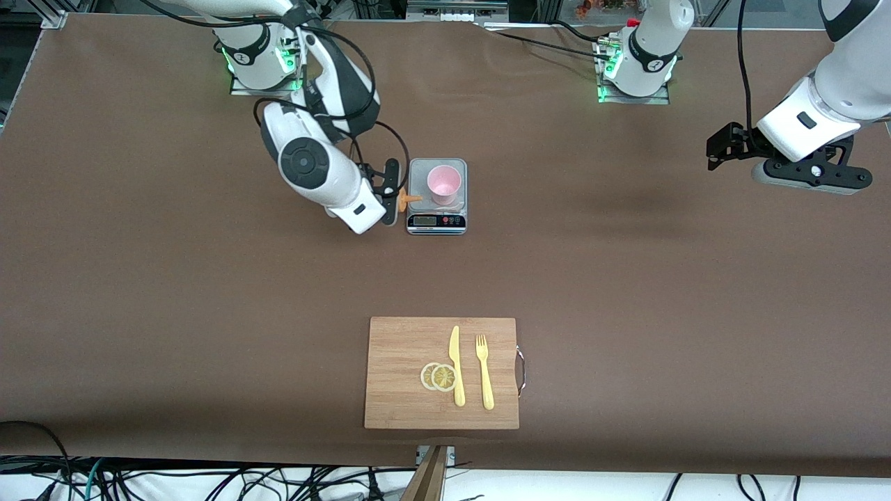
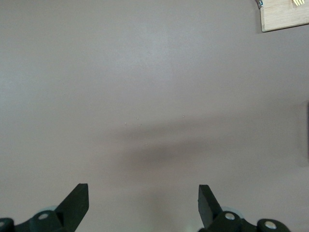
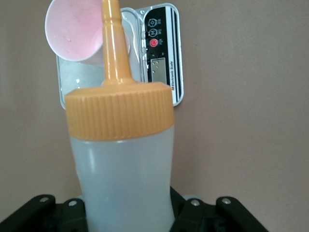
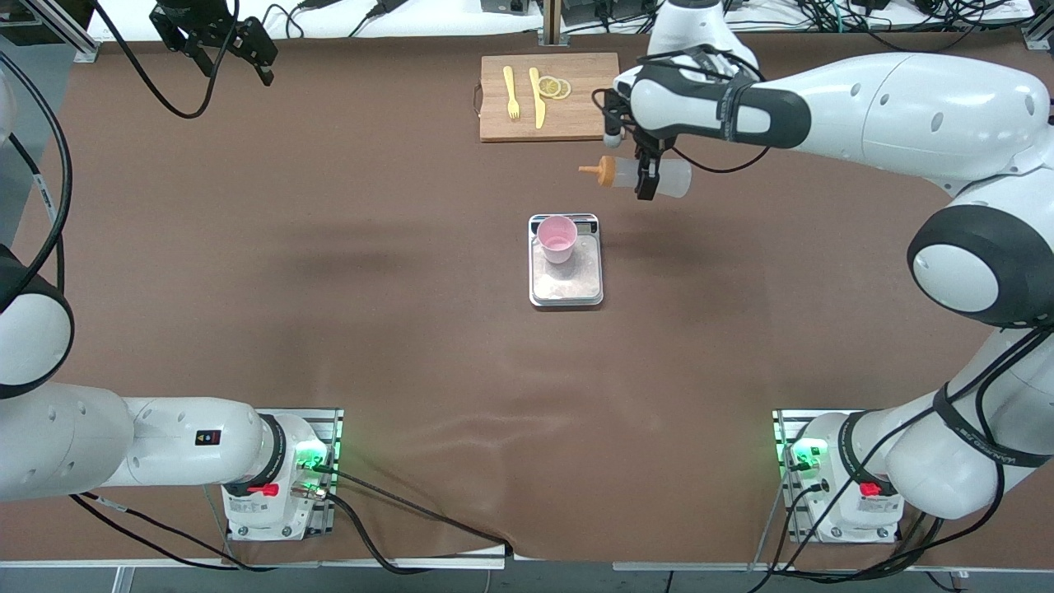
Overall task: Add sauce to pink cup with both arms
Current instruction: 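Lift the bottle with the right gripper and tilt it over the cup, then squeeze sauce from the bottle nozzle into the pink cup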
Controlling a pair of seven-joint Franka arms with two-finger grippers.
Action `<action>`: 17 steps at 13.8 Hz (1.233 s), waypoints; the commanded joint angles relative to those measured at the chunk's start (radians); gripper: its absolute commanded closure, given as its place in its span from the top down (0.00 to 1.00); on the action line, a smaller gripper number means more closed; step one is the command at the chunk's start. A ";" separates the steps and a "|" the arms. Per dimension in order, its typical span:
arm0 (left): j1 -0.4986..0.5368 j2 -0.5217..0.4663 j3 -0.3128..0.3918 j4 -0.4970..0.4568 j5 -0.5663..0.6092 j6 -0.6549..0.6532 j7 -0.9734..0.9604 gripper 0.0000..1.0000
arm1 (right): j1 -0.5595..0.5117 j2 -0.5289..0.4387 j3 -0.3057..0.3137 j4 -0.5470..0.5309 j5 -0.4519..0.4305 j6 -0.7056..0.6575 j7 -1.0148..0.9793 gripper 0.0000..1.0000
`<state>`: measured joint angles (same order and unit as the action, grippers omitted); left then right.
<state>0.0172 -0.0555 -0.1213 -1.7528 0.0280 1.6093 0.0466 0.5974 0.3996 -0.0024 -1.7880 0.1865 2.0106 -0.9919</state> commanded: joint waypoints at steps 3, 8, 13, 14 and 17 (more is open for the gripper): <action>0.003 0.016 0.002 0.032 -0.019 -0.023 0.024 1.00 | 0.065 -0.010 -0.004 0.007 -0.084 -0.007 0.059 0.00; 0.003 0.014 0.002 0.030 -0.020 -0.023 0.024 1.00 | 0.093 -0.005 -0.004 0.006 -0.154 -0.018 0.059 0.00; 0.003 0.014 0.002 0.030 -0.019 -0.029 0.027 1.00 | 0.119 -0.002 -0.004 0.006 -0.216 -0.041 0.059 0.00; 0.003 0.016 0.002 0.030 -0.020 -0.031 0.027 1.00 | 0.120 -0.002 -0.004 0.006 -0.228 -0.041 0.059 0.00; 0.003 0.016 0.002 0.032 -0.020 -0.034 0.027 1.00 | 0.139 0.005 -0.004 0.006 -0.265 -0.049 0.059 0.00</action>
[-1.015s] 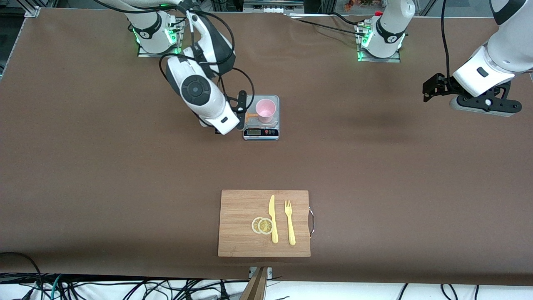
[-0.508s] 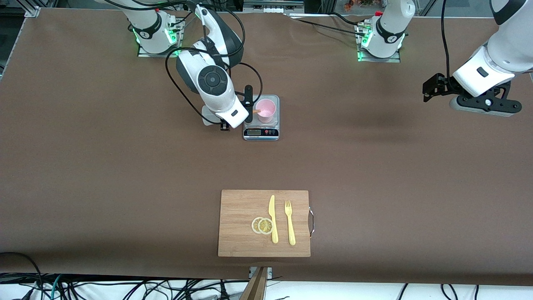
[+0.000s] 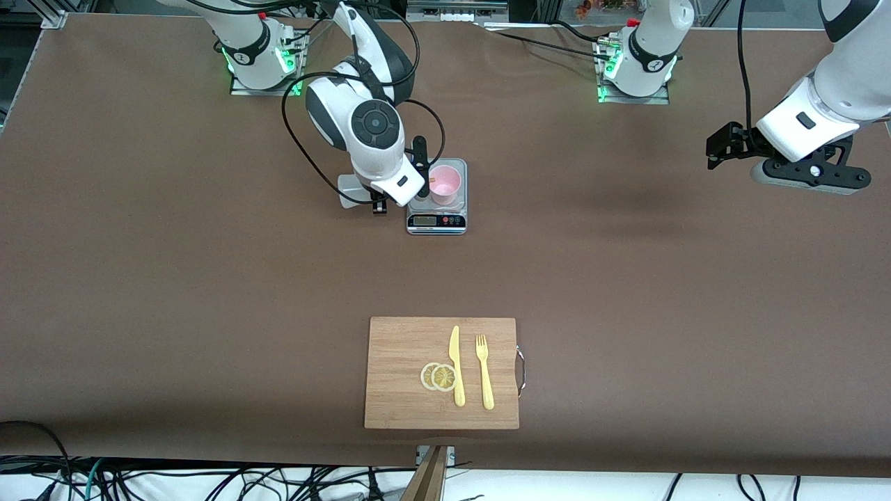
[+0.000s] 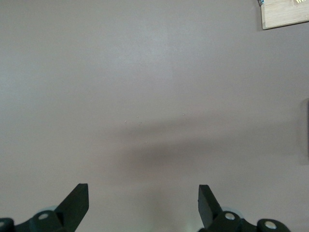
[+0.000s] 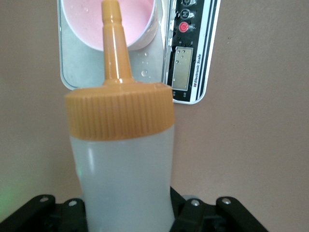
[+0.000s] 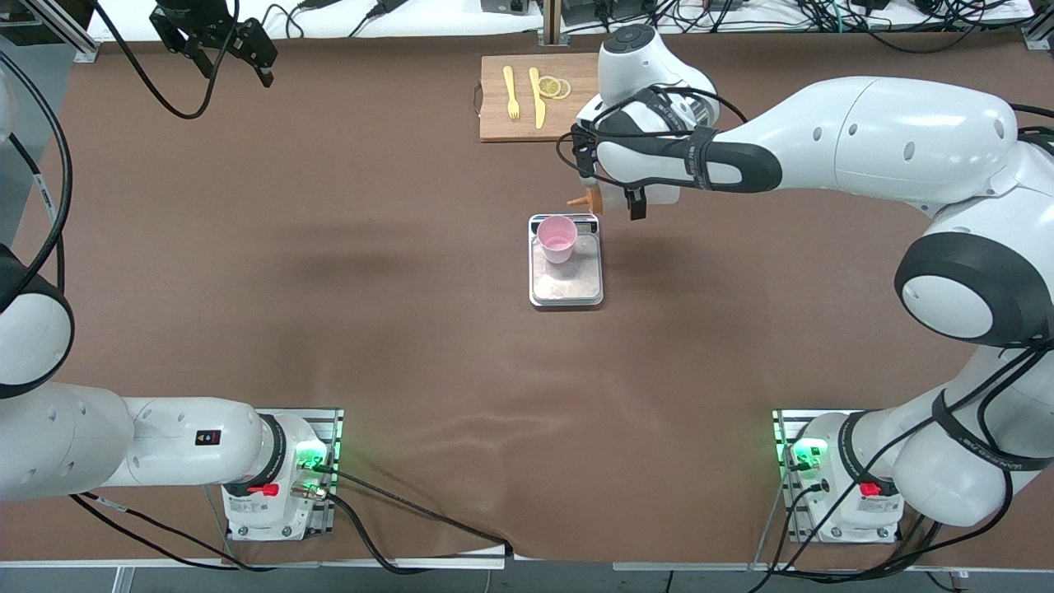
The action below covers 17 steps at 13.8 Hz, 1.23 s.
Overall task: Add sauce to pink cup with both arms
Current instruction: 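Squeeze sauce from the bottle nozzle into the pink cup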
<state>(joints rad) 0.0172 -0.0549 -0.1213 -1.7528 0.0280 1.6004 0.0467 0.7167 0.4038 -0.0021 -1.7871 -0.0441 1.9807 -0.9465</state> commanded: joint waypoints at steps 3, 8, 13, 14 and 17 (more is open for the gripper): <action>0.003 0.015 0.002 0.030 -0.020 -0.027 0.027 1.00 | 0.029 0.009 -0.004 0.006 -0.052 -0.019 0.014 0.00; 0.003 0.015 0.002 0.032 -0.020 -0.027 0.027 1.00 | 0.047 0.047 -0.006 0.084 -0.105 -0.101 0.044 0.00; 0.001 0.015 0.002 0.032 -0.020 -0.027 0.027 1.00 | 0.067 0.058 -0.006 0.106 -0.118 -0.134 0.090 0.00; 0.001 0.015 0.000 0.032 -0.020 -0.027 0.027 1.00 | 0.073 0.059 -0.006 0.107 -0.132 -0.140 0.100 0.00; 0.001 0.015 0.000 0.032 -0.020 -0.027 0.025 1.00 | 0.078 0.069 -0.006 0.127 -0.138 -0.167 0.114 0.00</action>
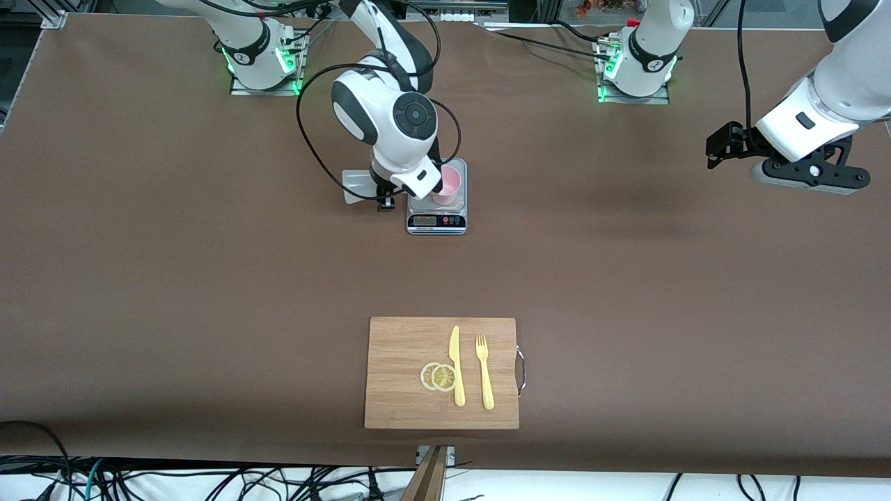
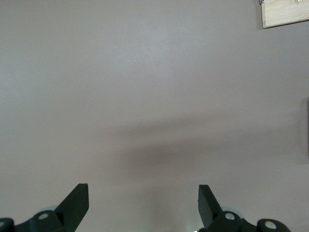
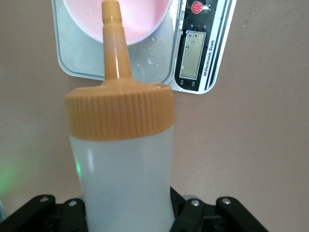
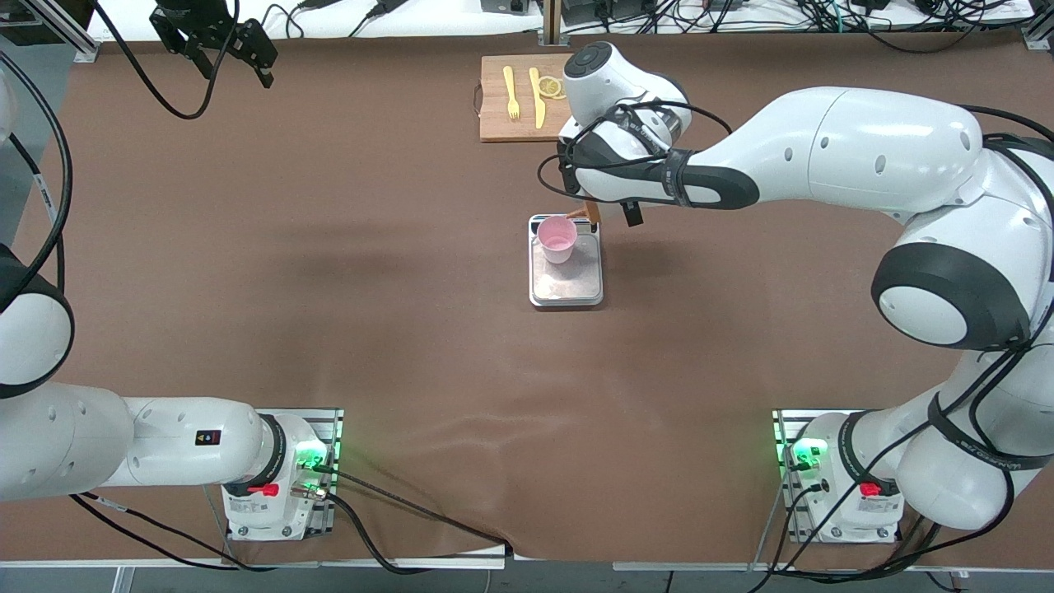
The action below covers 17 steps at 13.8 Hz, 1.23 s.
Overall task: Add sauce to pink cup with both arms
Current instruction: 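Squeeze sauce from the bottle nozzle into the pink cup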
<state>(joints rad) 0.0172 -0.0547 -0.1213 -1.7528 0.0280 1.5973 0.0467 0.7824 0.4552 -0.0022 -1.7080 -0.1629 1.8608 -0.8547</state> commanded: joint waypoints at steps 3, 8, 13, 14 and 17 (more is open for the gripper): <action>0.001 0.016 0.000 0.035 -0.020 -0.025 0.025 1.00 | 0.021 0.022 -0.007 0.062 -0.020 -0.069 0.023 0.00; 0.000 0.016 0.002 0.035 -0.020 -0.025 0.025 1.00 | 0.021 0.020 -0.007 0.065 -0.026 -0.086 0.022 0.00; 0.000 0.016 0.000 0.035 -0.020 -0.026 0.025 1.00 | 0.021 0.022 -0.006 0.082 -0.032 -0.109 0.023 0.00; 0.000 0.016 0.000 0.035 -0.020 -0.026 0.025 1.00 | 0.021 0.022 -0.006 0.083 -0.032 -0.109 0.023 0.00; 0.000 0.016 0.000 0.035 -0.020 -0.030 0.025 1.00 | 0.020 0.022 -0.006 0.082 -0.030 -0.107 0.016 0.00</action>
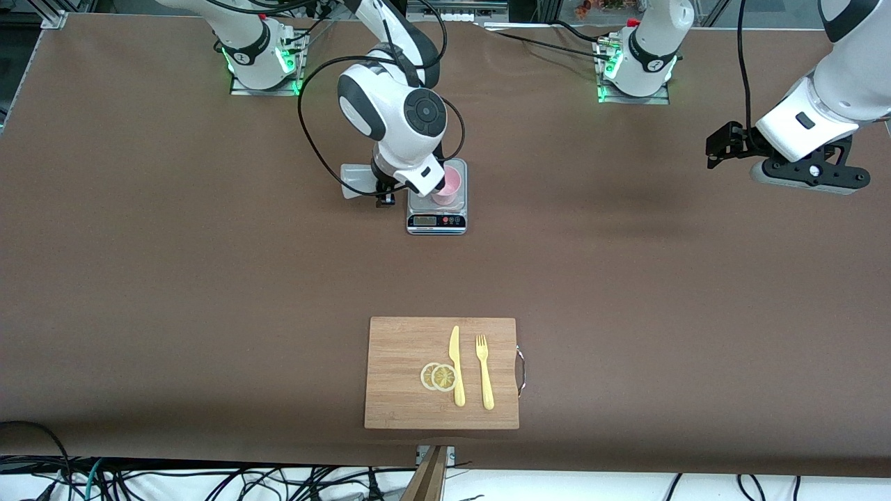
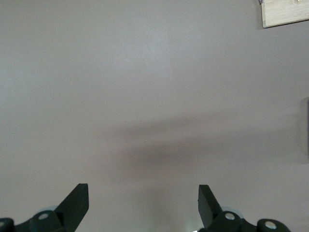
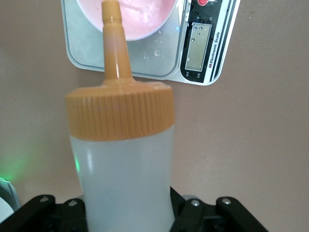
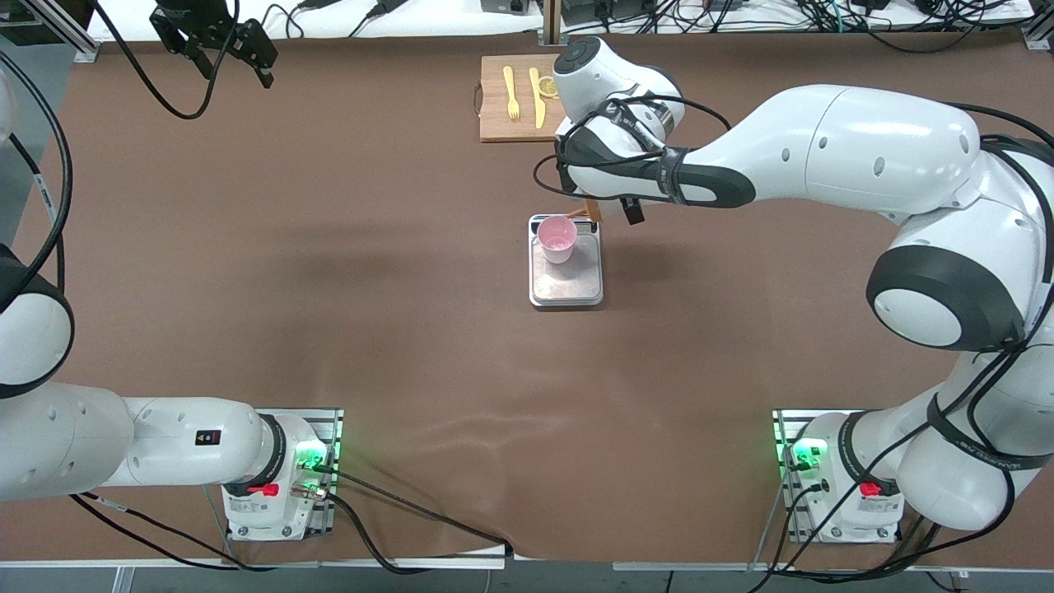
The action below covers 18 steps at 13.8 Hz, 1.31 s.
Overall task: Add sauce to pink cup with both arms
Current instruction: 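Squeeze sauce from the bottle nozzle into the pink cup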
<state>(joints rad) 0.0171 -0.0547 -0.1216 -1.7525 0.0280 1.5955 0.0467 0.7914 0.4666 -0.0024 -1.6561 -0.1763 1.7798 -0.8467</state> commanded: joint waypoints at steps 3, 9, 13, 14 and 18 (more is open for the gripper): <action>0.000 0.016 0.000 0.034 -0.020 -0.034 0.025 1.00 | -0.004 0.017 -0.005 0.027 -0.006 -0.002 -0.009 0.00; 0.000 0.016 0.000 0.036 -0.020 -0.034 0.025 1.00 | 0.000 0.023 -0.004 0.019 0.009 0.075 -0.009 0.00; 0.000 0.016 0.000 0.036 -0.020 -0.034 0.025 1.00 | -0.003 0.018 -0.005 0.019 0.046 0.090 -0.057 0.00; 0.000 0.016 0.000 0.036 -0.020 -0.034 0.025 1.00 | -0.011 0.017 -0.005 0.019 0.060 0.090 -0.072 0.00; -0.002 0.016 0.000 0.036 -0.020 -0.035 0.024 1.00 | -0.020 0.007 -0.011 0.018 0.073 0.092 -0.123 0.00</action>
<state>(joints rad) 0.0170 -0.0547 -0.1218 -1.7515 0.0280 1.5871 0.0467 0.7822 0.4860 -0.0139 -1.6463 -0.1269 1.8764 -0.9265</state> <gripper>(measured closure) 0.000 0.692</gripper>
